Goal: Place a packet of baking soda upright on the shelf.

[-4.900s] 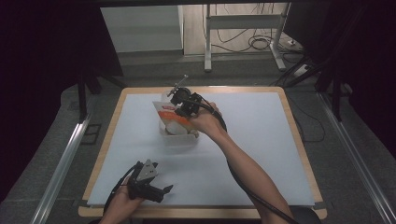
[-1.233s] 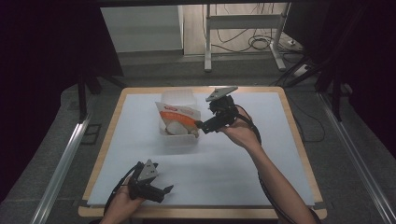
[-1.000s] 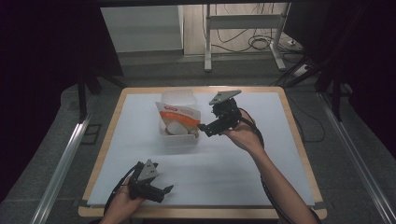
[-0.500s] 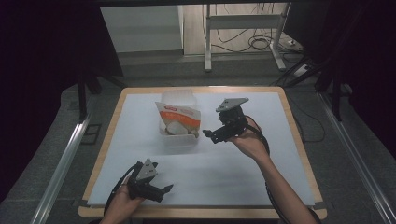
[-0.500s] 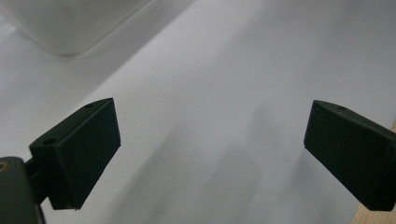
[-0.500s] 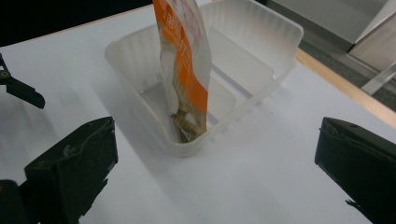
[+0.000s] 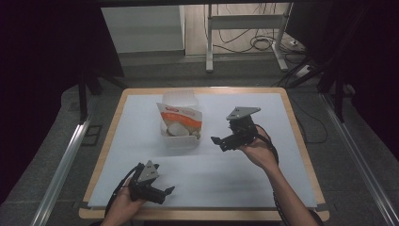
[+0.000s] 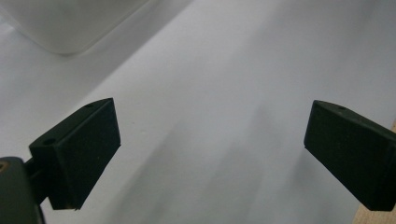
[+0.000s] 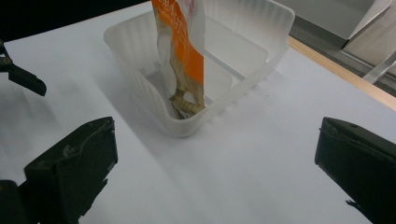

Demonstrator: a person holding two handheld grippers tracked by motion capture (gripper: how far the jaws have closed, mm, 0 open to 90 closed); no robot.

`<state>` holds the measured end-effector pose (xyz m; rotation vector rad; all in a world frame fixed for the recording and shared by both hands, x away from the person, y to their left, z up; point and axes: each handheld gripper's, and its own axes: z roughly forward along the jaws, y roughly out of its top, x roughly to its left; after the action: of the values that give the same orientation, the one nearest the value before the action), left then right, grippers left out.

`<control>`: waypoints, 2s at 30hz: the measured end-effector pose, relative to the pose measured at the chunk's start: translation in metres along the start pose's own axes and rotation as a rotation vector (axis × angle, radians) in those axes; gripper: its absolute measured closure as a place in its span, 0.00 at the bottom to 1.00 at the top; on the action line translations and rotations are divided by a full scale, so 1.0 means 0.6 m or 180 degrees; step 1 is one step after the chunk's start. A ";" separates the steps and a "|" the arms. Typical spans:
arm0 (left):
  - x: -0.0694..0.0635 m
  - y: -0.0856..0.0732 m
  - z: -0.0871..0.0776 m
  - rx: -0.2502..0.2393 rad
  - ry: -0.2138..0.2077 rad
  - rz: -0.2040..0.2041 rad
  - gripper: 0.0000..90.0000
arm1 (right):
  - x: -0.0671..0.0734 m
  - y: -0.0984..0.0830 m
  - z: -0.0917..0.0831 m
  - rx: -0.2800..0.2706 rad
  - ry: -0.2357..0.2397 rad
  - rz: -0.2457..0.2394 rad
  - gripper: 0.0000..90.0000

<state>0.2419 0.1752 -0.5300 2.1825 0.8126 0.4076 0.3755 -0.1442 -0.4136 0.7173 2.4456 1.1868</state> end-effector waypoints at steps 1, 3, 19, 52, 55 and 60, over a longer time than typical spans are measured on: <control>0.000 0.000 0.000 0.0000 0.0001 0.0003 0.04 | 0.000 -0.002 -0.002 0.0002 -0.0013 -0.0006 0.00; 0.000 0.000 -0.001 -0.0003 0.0005 0.0002 0.04 | 0.000 -0.008 -0.008 -0.0019 -0.0044 -0.0018 0.00; -0.001 0.001 0.000 0.0016 0.0010 0.0022 0.04 | -0.002 -0.076 -0.049 0.0012 -0.0181 0.0060 0.00; -0.004 0.001 0.001 0.0017 0.0008 0.0035 0.04 | -0.009 -0.205 -0.120 0.0018 -0.0380 0.0570 0.00; -0.004 0.002 0.001 0.0018 0.0006 0.0035 0.04 | -0.010 -0.217 -0.122 0.0060 -0.0388 0.0622 0.00; -0.005 0.002 0.001 0.0017 0.0004 0.0039 0.04 | -0.012 -0.227 -0.122 0.0140 -0.0431 0.0610 0.00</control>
<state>0.2406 0.1724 -0.5297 2.1933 0.8021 0.4135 0.3051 -0.2661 -0.4778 1.0300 2.3391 1.1141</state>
